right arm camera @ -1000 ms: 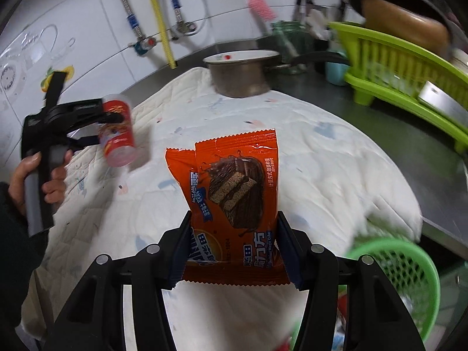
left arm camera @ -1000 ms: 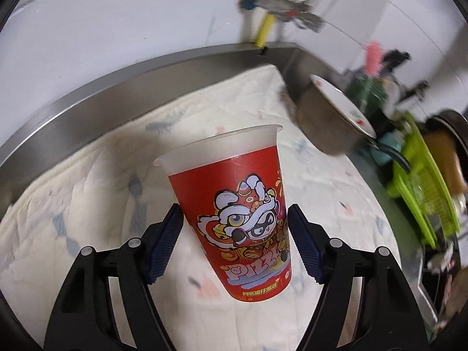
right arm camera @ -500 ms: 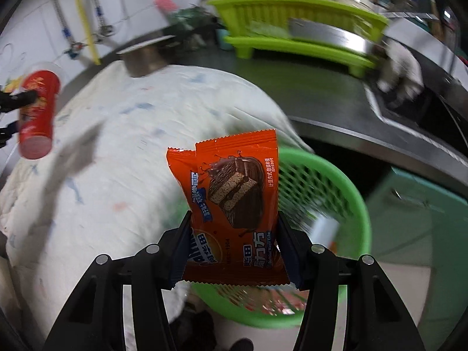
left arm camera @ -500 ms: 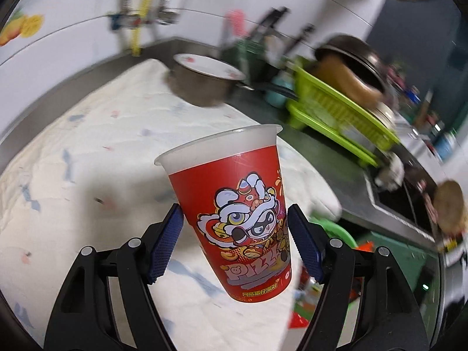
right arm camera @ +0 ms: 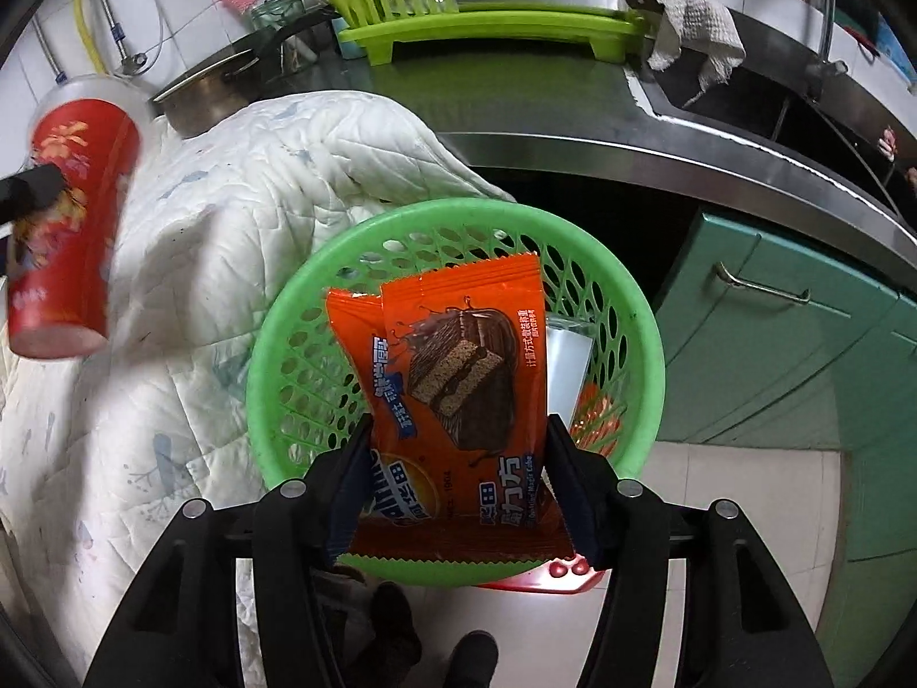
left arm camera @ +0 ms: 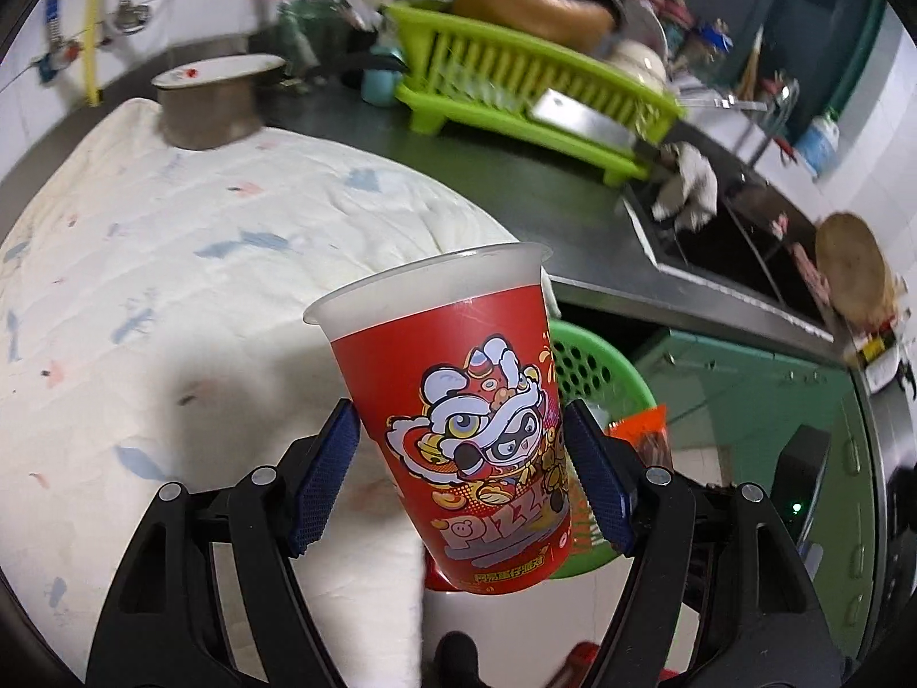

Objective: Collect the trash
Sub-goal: 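Carry the paper cup and snack bag into the green basket and open both tools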

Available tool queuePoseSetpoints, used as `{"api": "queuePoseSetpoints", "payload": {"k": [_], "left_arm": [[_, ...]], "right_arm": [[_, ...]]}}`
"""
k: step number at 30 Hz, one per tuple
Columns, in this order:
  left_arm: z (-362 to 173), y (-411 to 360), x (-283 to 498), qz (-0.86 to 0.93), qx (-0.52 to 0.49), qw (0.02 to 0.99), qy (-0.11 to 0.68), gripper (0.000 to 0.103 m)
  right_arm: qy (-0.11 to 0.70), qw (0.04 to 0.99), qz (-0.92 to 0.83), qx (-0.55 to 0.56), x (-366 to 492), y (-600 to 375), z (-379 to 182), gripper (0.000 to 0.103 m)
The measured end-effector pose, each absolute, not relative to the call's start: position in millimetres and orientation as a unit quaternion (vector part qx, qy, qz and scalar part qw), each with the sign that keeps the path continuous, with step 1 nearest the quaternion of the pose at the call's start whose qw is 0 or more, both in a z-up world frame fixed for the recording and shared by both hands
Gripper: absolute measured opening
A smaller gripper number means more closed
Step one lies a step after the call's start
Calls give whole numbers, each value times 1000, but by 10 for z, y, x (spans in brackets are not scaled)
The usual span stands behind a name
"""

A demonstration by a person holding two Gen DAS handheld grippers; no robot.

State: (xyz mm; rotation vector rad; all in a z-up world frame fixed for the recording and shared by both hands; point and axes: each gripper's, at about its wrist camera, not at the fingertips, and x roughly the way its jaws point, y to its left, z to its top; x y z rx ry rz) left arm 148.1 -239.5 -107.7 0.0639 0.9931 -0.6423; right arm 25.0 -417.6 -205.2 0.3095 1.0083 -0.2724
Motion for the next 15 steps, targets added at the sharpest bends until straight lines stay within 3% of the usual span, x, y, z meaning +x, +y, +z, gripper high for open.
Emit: {"api": "queuePoseSetpoints", "payload": {"k": [15], "left_arm": [[-1362, -2809, 1423, -314, 63, 806, 498, 72]], "right_arm": [[464, 860, -126, 169, 181, -4233, -2011, 75]]}}
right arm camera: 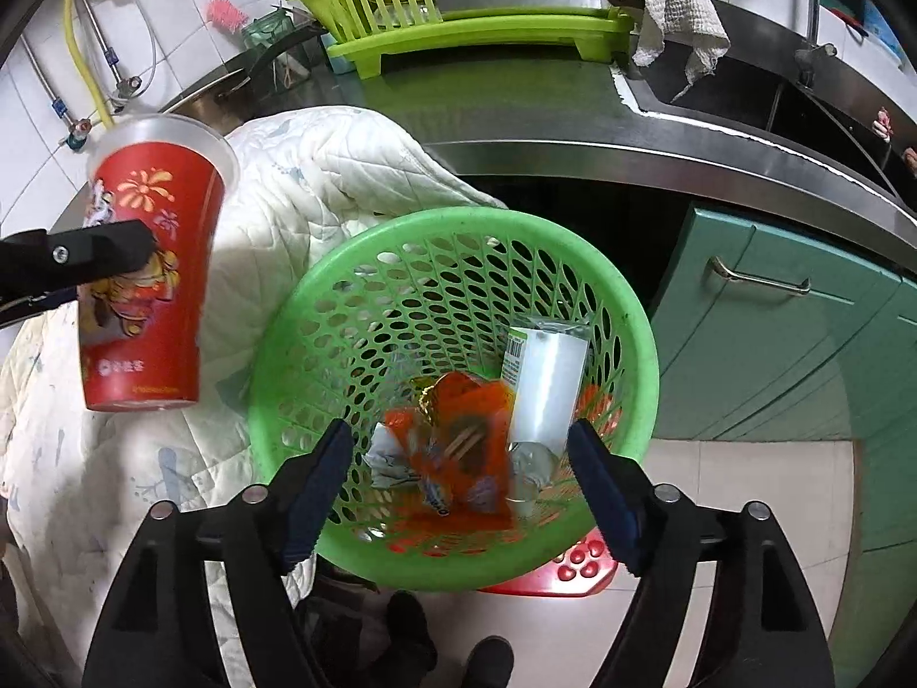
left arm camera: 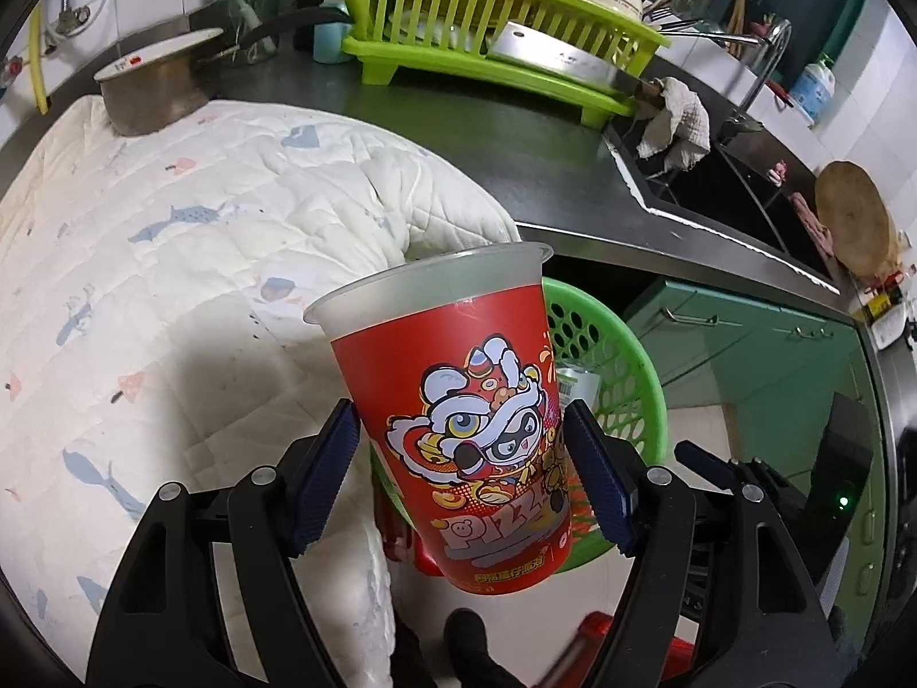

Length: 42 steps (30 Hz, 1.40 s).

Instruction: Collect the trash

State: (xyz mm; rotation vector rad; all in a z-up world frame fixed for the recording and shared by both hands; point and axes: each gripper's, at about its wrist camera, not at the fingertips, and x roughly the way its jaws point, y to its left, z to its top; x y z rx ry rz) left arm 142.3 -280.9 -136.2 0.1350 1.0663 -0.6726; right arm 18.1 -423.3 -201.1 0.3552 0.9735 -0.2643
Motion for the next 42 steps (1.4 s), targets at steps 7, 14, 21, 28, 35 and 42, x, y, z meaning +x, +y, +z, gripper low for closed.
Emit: {"api": "queuePoseSetpoints", "payload": {"k": [7, 14, 21, 28, 35, 42], "left_arm": [[-1420, -2839, 1440, -317, 56, 798, 509, 73], [-1362, -2886, 1403, -324, 56, 800, 502, 76], [-1338, -2884, 1376, -328, 54, 800, 500, 77], [-1266, -2800, 1338, -322, 53, 806, 493, 80], [-1159, -2570, 1334, -304, 50, 822, 478, 82], [-974, -2245, 1319, -273, 56, 851, 446, 87]], "right_arm": [[455, 865, -128, 170, 124, -4229, -1926, 76], [446, 868, -129, 175, 58, -4242, -1855, 76], [439, 871, -129, 178, 4, -4228, -1798, 76], [435, 874, -126, 176, -42, -4176, -1733, 80], [427, 878, -124, 177, -73, -4108, -1635, 83], [419, 887, -106, 160, -16, -3929, -1450, 85]]}}
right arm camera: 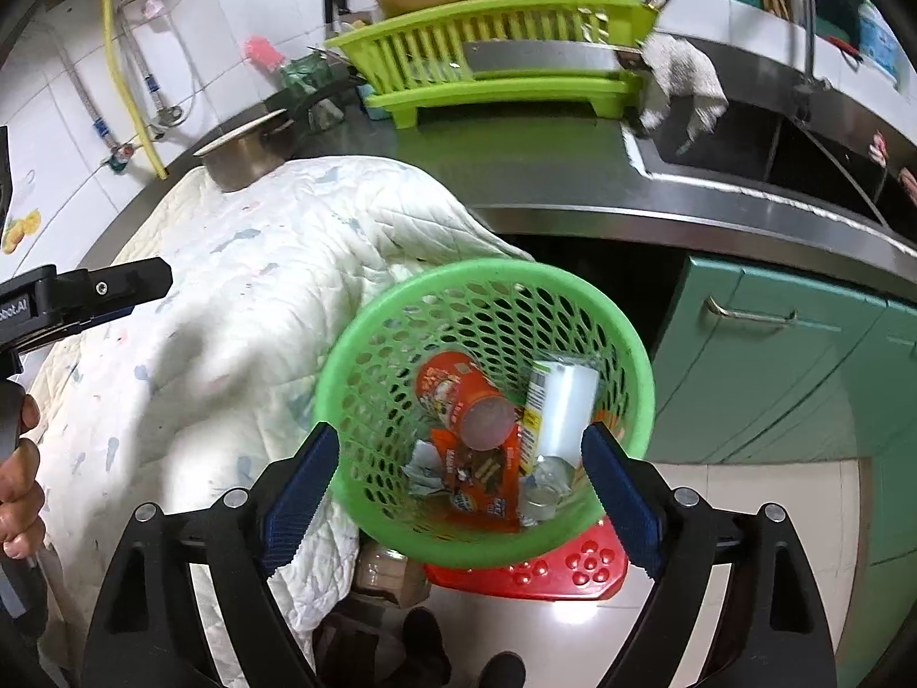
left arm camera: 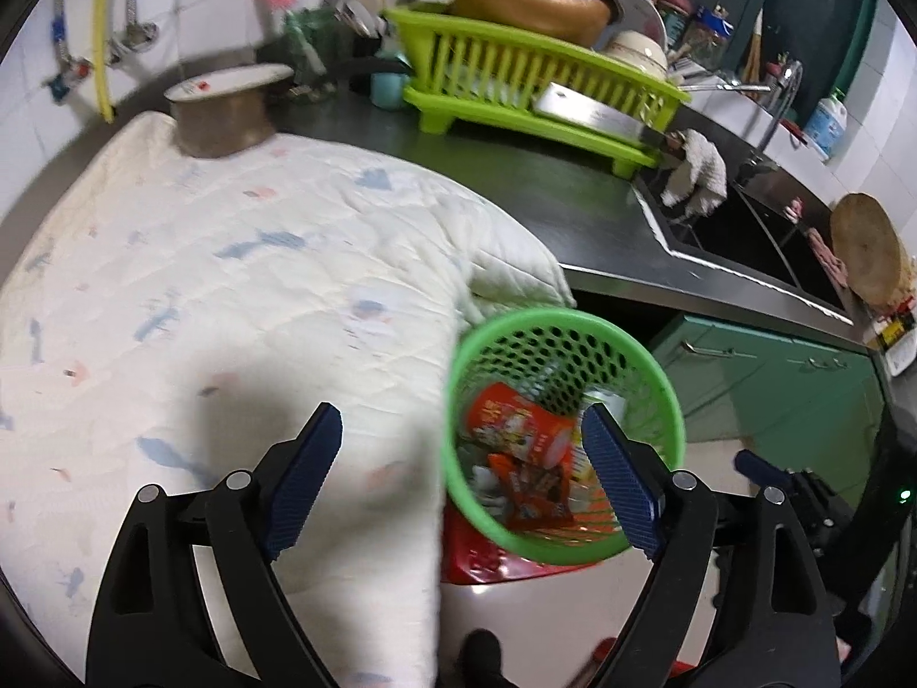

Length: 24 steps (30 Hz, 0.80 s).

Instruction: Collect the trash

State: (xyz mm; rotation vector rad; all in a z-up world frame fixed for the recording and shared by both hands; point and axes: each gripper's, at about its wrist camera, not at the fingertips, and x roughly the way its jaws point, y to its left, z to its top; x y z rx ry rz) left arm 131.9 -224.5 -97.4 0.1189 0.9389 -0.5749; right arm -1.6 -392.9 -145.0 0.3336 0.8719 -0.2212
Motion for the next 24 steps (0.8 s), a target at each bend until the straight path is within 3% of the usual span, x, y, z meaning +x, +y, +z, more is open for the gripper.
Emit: {"api": "queuePoseSetpoints", "payload": {"k": [10, 24], "left_arm": [[-625, -1599, 1262, -206, 55, 899, 383, 95], [-388, -691, 1046, -134, 25, 923, 359, 97]], "right_arm": [[389, 911, -65, 125, 165, -3482, -1015, 87], [356, 931, -6, 75, 358, -2760, -546, 90]]}}
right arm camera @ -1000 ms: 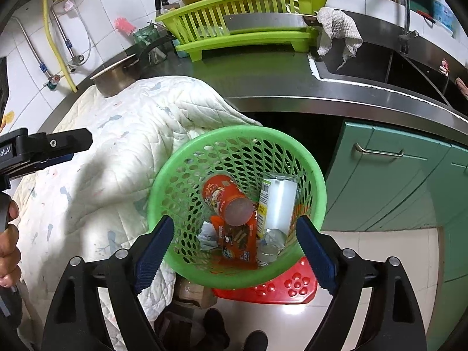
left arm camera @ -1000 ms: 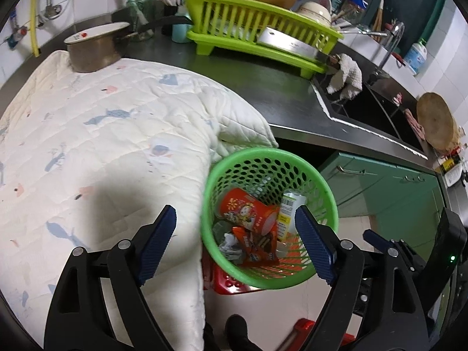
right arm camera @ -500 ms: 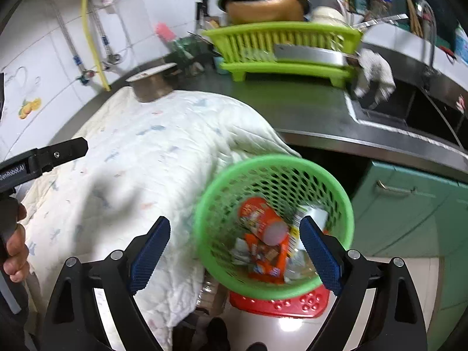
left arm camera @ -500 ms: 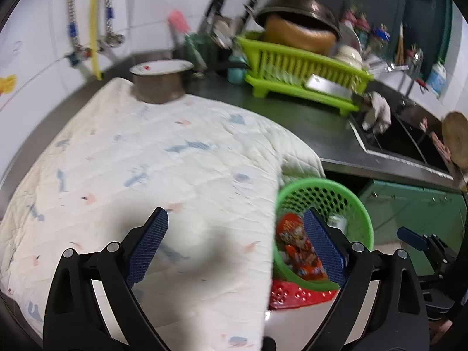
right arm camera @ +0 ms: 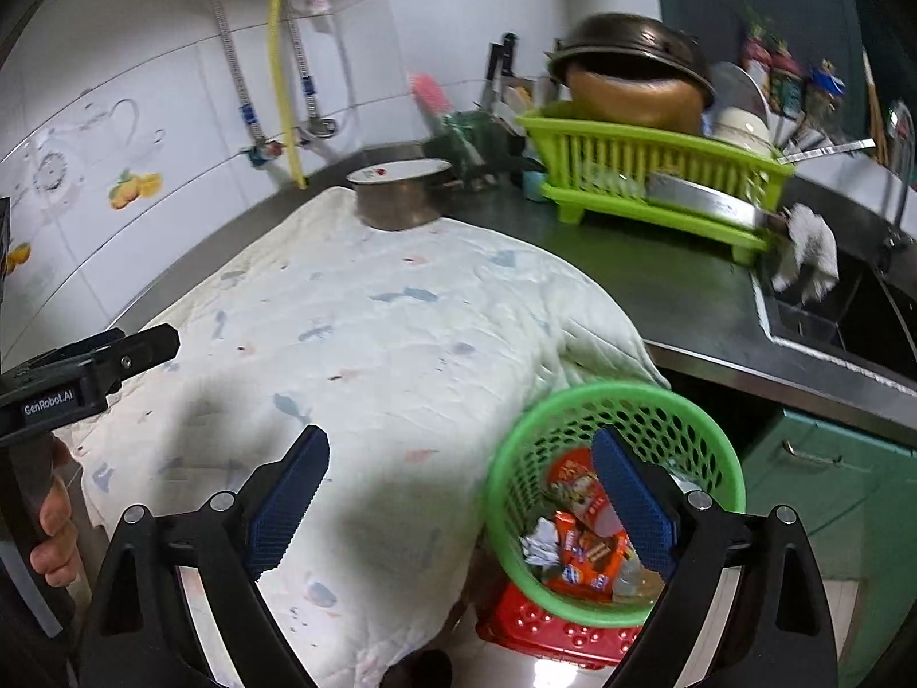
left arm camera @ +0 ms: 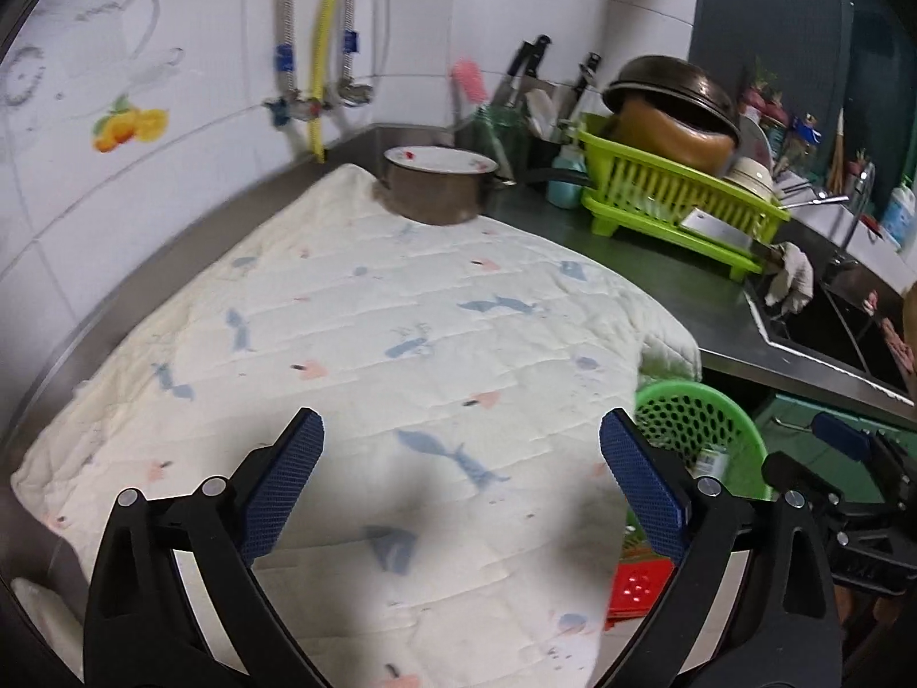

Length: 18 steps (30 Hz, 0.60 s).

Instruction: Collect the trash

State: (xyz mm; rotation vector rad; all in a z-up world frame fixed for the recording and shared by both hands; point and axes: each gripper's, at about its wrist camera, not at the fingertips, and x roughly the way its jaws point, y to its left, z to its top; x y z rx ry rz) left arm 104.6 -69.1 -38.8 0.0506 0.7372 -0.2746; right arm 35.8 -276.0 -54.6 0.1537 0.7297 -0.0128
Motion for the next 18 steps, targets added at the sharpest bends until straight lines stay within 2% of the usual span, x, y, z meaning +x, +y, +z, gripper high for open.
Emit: {"api": "queuePoseSetpoints", "payload": {"k": [10, 18], "left_arm": [[-171, -367, 741, -89, 48, 943, 317, 98], [-150, -216, 630, -79, 51, 945, 314, 98]], "right_arm": [[348, 935, 14, 71, 337, -2461, -442, 91], [339, 938, 12, 73, 267, -2412, -375, 91]]}}
